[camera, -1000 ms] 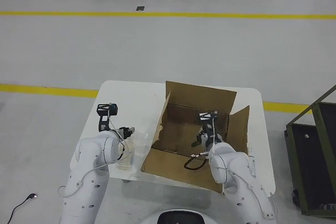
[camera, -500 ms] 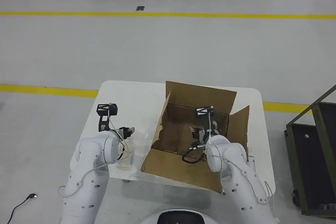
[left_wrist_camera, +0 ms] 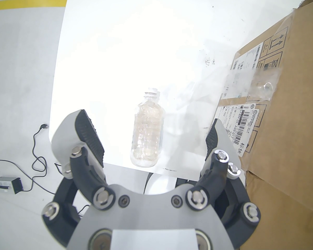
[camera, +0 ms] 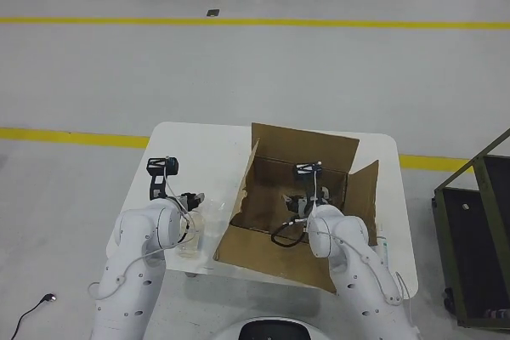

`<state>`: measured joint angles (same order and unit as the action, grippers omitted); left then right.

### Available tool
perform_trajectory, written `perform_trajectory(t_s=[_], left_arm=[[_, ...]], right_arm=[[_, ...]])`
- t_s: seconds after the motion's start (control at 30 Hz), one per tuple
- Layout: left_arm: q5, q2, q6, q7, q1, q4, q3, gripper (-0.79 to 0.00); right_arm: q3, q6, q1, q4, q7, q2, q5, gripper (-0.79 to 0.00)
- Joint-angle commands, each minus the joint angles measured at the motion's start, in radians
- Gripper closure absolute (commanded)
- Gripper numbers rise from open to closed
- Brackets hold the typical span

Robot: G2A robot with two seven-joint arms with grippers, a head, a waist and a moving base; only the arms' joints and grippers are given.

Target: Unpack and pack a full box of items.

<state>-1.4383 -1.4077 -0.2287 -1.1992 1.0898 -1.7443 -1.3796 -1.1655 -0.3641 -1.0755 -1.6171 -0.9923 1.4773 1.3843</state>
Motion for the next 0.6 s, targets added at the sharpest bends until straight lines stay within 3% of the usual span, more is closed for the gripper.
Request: perform_trajectory(t_s=[0.0,0.2,0.57], left_arm=[[0.0,0.0,0.0,0.0,0.0,0.0,0.0,-0.785],[0.0,0.0,0.0,0.0,0.0,0.0,0.0,-0.785],[0.0,0.0,0.0,0.0,0.0,0.0,0.0,-0.785]], right_arm=[[0.017,-0.054,0.029,0.023,-0.033,0.008,-0.002,-0.785],[0.077,-0.2,0.129,0.156,-0.095,0.04,-0.036,-0.785],[0.112,-0.294,0.234,0.402,-0.022,0.081,-0.124,-0.785]])
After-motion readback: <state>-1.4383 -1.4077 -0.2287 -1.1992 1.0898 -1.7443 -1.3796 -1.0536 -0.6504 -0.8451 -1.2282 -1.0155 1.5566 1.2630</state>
